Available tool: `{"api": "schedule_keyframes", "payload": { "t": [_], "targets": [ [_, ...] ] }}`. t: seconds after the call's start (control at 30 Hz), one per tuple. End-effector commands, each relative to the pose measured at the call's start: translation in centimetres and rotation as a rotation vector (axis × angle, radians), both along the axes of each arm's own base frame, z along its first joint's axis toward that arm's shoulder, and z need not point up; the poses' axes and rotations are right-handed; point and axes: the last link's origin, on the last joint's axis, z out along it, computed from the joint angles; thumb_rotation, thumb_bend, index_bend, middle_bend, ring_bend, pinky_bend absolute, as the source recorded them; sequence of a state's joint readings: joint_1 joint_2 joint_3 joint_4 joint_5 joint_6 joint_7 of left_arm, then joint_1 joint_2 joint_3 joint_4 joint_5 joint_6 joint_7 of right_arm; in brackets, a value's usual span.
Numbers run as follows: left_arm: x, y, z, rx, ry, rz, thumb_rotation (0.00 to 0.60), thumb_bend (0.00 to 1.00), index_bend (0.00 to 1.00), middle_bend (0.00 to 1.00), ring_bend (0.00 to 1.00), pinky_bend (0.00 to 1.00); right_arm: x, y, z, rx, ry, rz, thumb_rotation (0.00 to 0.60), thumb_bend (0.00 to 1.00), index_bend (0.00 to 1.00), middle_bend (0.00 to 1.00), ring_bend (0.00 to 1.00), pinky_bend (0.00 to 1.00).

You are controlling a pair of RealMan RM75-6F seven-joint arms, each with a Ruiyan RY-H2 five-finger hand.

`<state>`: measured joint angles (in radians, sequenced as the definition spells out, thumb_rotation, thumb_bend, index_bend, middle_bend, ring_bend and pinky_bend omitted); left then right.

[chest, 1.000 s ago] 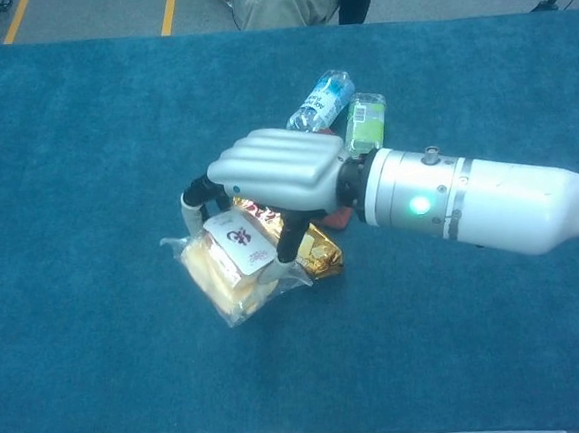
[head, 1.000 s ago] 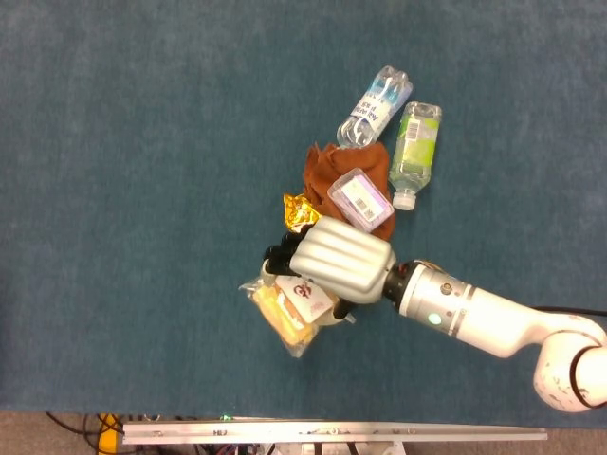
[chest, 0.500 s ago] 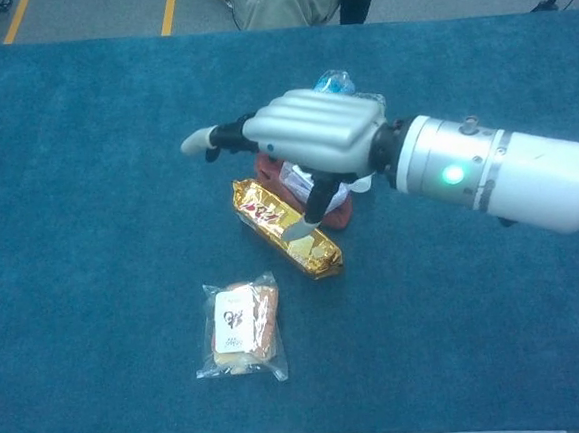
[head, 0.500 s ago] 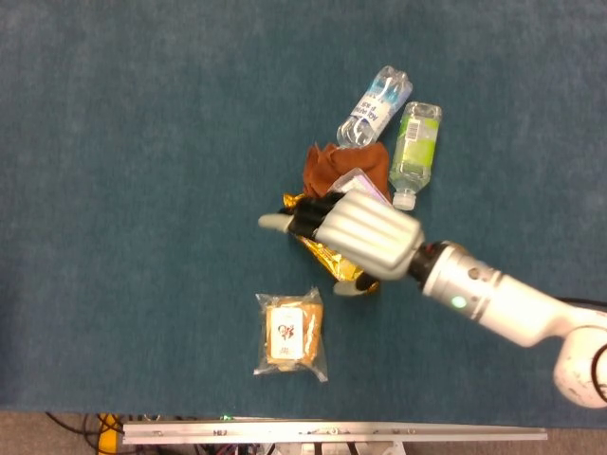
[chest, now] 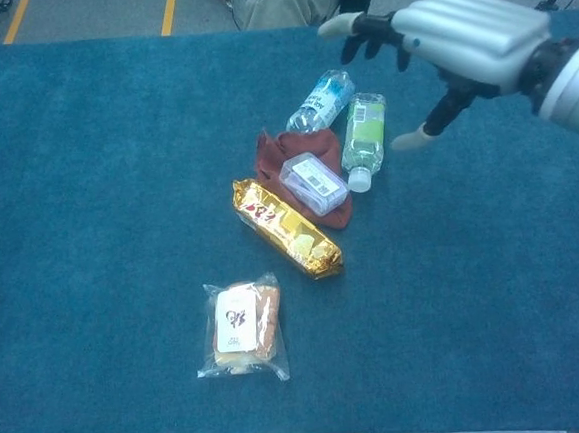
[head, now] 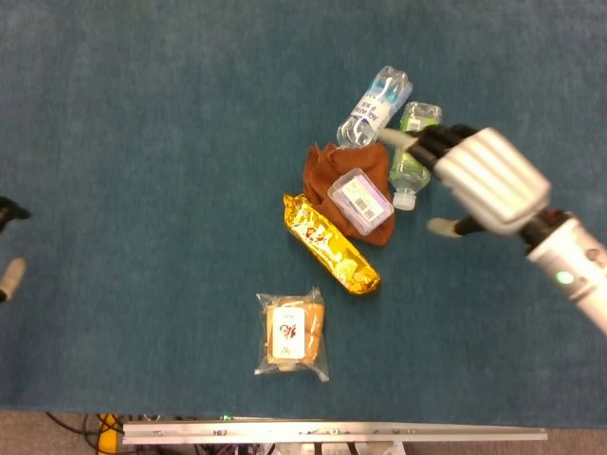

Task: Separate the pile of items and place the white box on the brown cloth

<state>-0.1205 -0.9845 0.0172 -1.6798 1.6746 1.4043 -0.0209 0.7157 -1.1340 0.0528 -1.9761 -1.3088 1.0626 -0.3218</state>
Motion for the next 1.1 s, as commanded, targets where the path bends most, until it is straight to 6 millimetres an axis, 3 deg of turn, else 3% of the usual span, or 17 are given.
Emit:
{"api": "schedule_keyframes", "payload": {
  "t": [0.03, 0.33, 0.63, 0.83, 1.1],
  "targets": [
    [1.3, 1.1, -1.1, -0.073, -0.003, -0.06, 0.6, 0.35, 0.27, 0.28, 0.24, 0.18, -1.6, 0.4, 1.4, -0.034, 0.011, -0.05, 0.6, 0.0, 0.06, 0.27, 0.26, 0.38],
    [4.3, 3.2, -4.2, -0.186, -0.008, -0.172, 0.6, 0.35, 0.25, 0.26, 0.23, 0.18, -4.1, 1.3, 2.5, -0.047, 0.046, -0.102, 0.6, 0.0, 0.06, 0.27, 0.26, 0.38],
    [5.5, 4.9, -6.9, -0.27, -0.036, -0.201, 0.6, 0.35, 0.2, 0.22, 0.2, 0.18, -5.3, 1.5, 2.6, -0.048, 0.107, -0.091, 0.6, 0.0, 0.06, 0.27, 0.26, 0.38],
    [5.4, 5.5, -7.3, -0.272, -0.027, -0.192, 0.6, 0.35, 0.2, 0.22, 0.19, 0.18, -4.1, 1.9, 0.6, 0.032, 0.113, -0.03, 0.6, 0.0, 0.06, 0.27, 0.26, 0.38],
    [4.4, 4.7, -5.8, -0.222, -0.024, -0.156, 0.6, 0.35, 0.2, 0.22, 0.19, 0.18, -1.4, 0.3, -3.2, 0.113, 0.183, 0.085, 0.6, 0.0, 0.06, 0.25, 0.24, 0.38]
  ]
}}
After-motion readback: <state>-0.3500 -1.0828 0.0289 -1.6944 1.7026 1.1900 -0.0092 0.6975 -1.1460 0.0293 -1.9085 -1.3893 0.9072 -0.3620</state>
